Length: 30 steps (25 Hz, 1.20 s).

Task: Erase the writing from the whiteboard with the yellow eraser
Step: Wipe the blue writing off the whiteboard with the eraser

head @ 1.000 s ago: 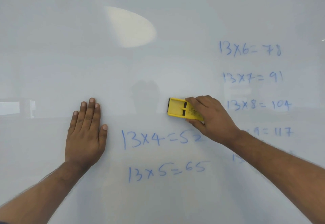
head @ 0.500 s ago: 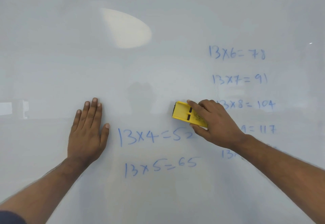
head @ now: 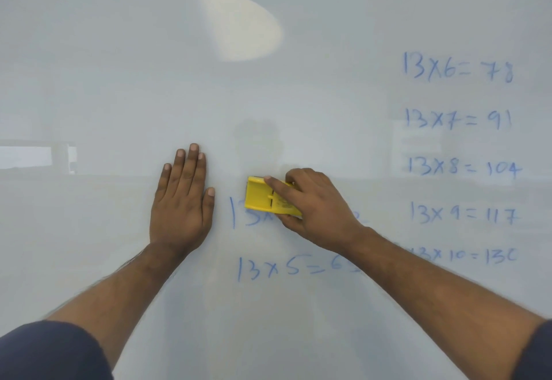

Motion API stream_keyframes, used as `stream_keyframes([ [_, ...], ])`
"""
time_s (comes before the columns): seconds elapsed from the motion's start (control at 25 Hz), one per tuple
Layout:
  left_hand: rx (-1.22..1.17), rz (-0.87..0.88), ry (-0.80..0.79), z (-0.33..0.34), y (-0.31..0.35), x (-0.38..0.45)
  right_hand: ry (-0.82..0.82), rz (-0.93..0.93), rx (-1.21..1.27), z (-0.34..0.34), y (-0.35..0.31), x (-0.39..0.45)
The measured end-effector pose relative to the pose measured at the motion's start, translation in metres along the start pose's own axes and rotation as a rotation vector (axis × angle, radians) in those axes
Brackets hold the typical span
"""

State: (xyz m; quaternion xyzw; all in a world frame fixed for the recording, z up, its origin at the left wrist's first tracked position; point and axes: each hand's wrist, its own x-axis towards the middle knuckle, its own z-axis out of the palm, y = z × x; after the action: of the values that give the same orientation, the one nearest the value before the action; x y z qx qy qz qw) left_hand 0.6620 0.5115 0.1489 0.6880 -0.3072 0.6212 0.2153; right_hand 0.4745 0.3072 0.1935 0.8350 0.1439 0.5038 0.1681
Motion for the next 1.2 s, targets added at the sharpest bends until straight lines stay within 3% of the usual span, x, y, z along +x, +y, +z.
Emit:
stream_keyframes([
  [0.24,0.006,0.002,0.016,0.001,-0.001,-0.006,0.072,0.025,0.045,0.028,-0.024,0.014],
  [0.52,0.0,-0.009,-0.003,0.0,0.0,-0.011,-0.072,-0.214,-0.052,0.027,-0.011,-0.024],
  [0.8,0.003,-0.009,0.018,0.002,0.002,-0.016,0.08,-0.002,-0.009,0.02,-0.021,0.035],
  [0.96,0.013,0.007,0.025,0.001,-0.001,-0.019,0.026,-0.097,0.0,0.035,-0.039,0.015],
  [1.2,0.008,-0.004,-0.006,-0.001,-0.002,-0.023,-0.066,-0.225,-0.075,0.019,-0.004,-0.018],
])
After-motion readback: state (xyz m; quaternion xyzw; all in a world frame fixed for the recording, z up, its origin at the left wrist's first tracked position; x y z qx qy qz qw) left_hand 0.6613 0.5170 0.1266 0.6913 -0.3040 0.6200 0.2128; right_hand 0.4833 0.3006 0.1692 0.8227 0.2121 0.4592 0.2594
